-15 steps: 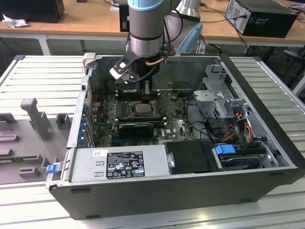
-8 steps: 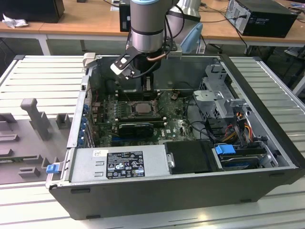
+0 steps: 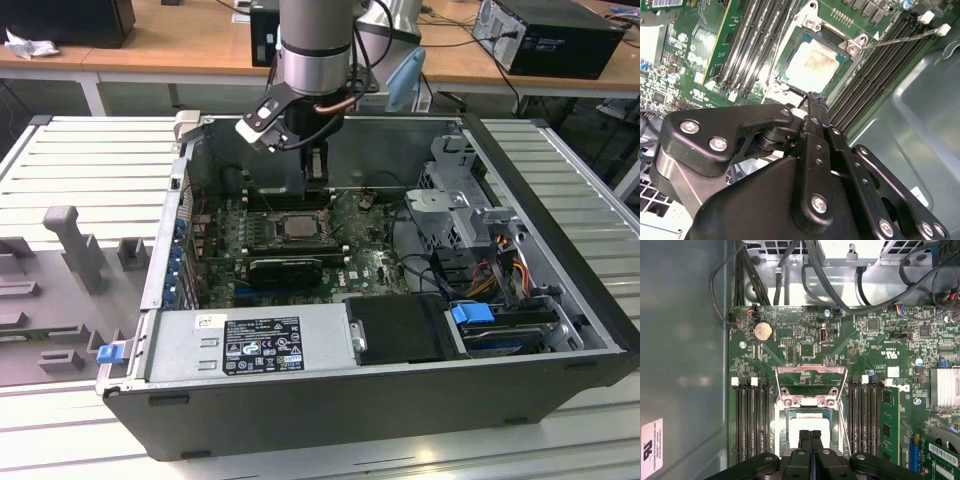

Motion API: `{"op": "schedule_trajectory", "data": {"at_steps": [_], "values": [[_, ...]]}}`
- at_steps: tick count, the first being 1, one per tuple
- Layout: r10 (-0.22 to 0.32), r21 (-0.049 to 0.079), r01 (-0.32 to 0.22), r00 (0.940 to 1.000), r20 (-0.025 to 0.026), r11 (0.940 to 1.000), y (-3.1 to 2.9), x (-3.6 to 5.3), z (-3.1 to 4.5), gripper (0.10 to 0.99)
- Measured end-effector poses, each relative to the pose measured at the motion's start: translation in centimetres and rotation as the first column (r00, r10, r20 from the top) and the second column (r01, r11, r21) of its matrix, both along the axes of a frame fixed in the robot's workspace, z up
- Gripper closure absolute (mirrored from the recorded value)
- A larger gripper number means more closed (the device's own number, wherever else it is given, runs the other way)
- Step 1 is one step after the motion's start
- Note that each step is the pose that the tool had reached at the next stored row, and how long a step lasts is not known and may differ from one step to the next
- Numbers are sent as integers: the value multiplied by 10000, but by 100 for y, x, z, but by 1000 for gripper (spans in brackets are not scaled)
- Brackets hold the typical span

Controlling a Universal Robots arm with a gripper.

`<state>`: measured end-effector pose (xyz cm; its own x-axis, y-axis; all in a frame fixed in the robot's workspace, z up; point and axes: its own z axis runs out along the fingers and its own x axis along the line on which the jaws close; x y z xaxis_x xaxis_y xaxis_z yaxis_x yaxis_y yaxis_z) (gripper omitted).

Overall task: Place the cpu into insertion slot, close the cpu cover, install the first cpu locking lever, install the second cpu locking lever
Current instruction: 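Close the cpu cover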

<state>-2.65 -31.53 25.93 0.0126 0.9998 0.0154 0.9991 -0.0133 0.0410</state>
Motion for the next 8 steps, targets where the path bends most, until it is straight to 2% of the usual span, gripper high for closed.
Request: {"op": "schedule_trajectory", "data": {"at_steps": [6,8], "values": [[0,-1,0,10000,0,10000,0,63,15,980],[0,0,0,10000,0,10000,0,123,21,980]]}}
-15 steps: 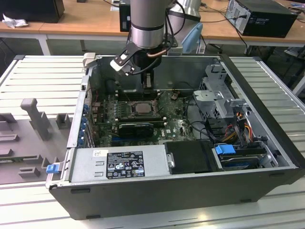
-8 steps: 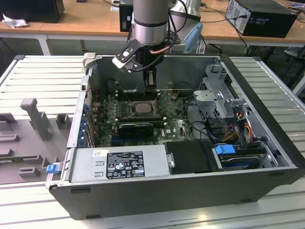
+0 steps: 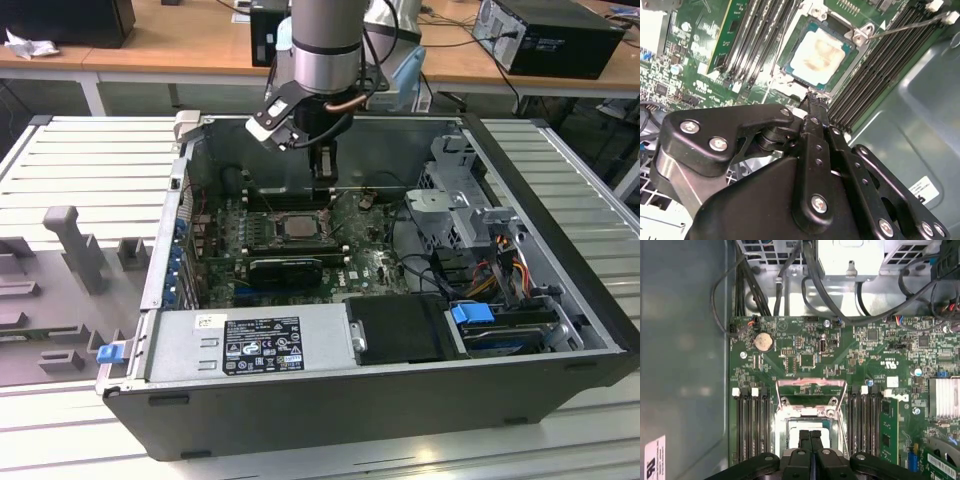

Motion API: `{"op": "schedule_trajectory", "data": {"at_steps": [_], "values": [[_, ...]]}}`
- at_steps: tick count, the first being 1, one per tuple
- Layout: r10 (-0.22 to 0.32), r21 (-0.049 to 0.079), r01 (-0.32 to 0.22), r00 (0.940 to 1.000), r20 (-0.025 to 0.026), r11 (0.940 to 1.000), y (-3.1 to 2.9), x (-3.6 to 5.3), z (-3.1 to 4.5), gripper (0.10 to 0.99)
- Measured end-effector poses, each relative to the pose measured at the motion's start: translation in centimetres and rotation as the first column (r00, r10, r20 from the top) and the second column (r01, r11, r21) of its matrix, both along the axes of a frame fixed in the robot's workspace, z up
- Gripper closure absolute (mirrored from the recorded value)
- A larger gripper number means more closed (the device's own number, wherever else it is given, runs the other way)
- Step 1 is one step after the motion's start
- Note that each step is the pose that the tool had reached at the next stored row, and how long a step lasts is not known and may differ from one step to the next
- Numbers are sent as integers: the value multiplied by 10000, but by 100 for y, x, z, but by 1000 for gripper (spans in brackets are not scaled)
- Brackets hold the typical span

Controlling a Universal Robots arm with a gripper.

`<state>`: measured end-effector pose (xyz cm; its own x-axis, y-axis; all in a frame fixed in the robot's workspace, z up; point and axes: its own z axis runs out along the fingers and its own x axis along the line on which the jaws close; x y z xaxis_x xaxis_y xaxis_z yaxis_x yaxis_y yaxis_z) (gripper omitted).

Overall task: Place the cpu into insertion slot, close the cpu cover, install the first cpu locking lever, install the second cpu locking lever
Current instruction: 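Close the cpu cover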

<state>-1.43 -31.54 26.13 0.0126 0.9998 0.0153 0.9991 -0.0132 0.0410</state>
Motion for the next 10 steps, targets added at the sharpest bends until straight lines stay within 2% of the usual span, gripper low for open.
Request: {"op": "schedule_trajectory", "data": {"at_steps": [7,10], "values": [[-1,1,1,10000,0,10000,1,82,50,980],[-1,0,1,10000,-3,10000,0,175,53,980]]}}
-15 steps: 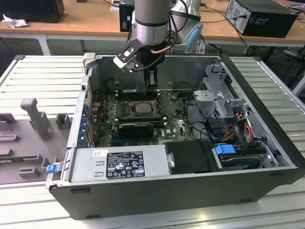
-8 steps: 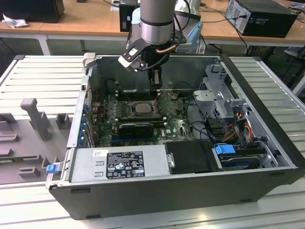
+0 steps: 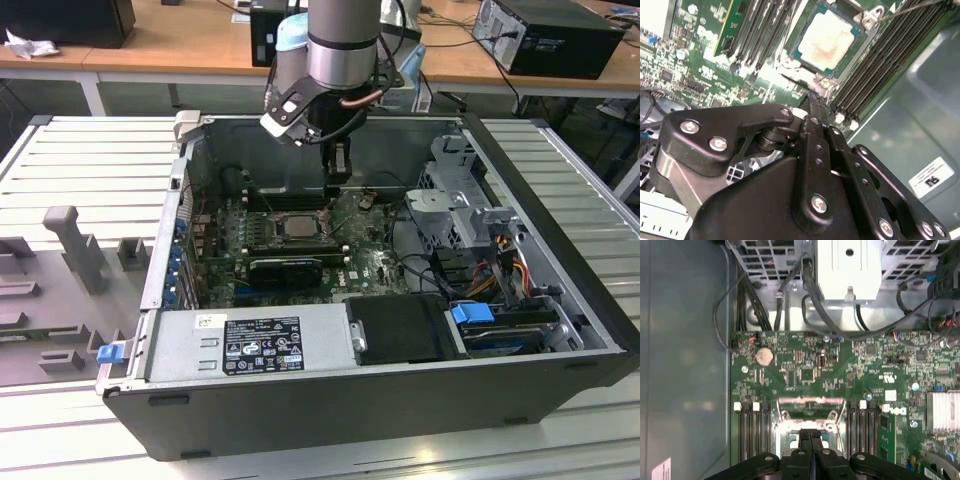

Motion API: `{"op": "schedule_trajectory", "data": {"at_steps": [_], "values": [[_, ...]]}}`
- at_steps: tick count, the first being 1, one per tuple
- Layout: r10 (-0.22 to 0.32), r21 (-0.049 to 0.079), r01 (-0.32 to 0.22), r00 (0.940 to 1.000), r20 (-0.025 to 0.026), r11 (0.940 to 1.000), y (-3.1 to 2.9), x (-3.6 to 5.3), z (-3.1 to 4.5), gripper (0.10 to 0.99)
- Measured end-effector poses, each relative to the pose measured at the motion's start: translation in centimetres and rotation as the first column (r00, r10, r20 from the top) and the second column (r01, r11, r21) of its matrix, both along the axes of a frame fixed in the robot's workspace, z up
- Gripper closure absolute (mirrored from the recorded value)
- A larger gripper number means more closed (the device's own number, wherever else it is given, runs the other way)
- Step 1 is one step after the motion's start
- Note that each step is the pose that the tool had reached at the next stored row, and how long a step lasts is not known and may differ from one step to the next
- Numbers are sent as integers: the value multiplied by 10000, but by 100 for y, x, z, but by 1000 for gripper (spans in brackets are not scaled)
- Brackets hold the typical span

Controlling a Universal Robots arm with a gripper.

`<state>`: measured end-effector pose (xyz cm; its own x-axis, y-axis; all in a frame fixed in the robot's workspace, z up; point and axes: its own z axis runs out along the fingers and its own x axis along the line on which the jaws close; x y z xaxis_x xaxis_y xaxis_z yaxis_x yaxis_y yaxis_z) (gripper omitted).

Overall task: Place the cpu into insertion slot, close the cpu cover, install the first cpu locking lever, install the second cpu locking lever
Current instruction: 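Close the cpu cover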

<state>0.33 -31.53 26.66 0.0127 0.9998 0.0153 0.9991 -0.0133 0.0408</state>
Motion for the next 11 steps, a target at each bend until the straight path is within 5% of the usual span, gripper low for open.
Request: {"op": "schedule_trajectory", "data": {"at_steps": [11], "values": [[3,-1,-3,10000,-57,10000,0,383,-10,980]]}}
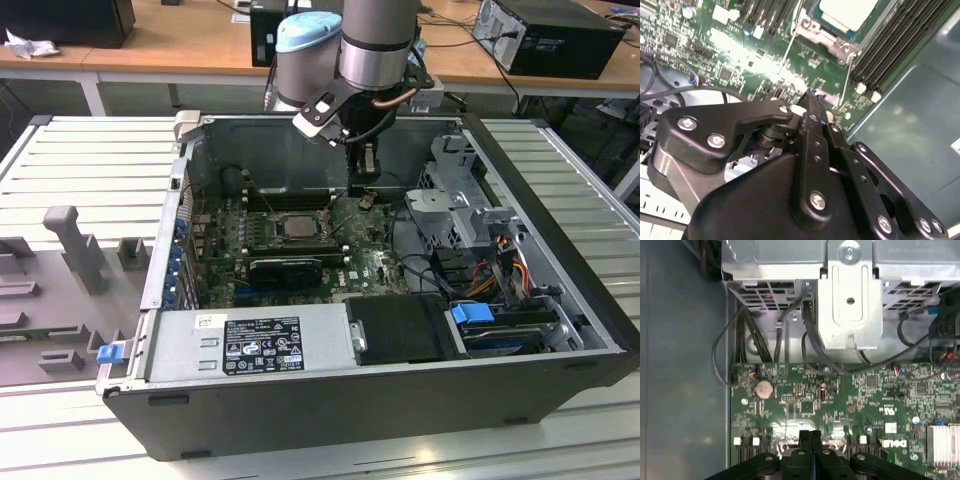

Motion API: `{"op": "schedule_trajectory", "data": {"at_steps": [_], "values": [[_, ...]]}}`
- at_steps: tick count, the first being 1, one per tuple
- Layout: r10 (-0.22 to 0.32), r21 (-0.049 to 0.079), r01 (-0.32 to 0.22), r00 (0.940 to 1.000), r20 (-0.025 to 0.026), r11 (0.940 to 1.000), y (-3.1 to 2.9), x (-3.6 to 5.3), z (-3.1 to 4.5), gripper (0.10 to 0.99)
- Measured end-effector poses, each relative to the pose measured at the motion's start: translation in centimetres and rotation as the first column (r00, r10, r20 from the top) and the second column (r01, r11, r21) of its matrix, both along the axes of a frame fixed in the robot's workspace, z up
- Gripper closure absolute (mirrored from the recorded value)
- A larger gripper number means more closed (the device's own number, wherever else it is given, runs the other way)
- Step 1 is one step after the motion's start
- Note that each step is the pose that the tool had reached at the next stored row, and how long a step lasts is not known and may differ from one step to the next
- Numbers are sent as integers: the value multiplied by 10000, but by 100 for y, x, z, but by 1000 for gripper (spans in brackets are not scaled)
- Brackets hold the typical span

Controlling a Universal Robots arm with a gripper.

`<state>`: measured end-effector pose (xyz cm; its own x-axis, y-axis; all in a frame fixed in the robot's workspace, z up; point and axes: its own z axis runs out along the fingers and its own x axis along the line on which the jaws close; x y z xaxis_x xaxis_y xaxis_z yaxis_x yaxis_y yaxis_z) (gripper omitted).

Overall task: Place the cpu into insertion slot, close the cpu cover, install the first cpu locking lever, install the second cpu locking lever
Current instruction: 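Close the cpu cover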

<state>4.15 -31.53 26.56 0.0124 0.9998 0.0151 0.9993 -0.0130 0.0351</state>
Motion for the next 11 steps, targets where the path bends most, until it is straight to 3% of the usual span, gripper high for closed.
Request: {"op": "schedule_trajectory", "data": {"at_steps": [5,9,11], "values": [[223,1,-223,9997,-31,9998,1,132,-35,980],[272,-1,-272,9996,-66,9996,0,151,-101,980],[273,0,-273,9995,-131,9996,1,141,-122,980]]}}
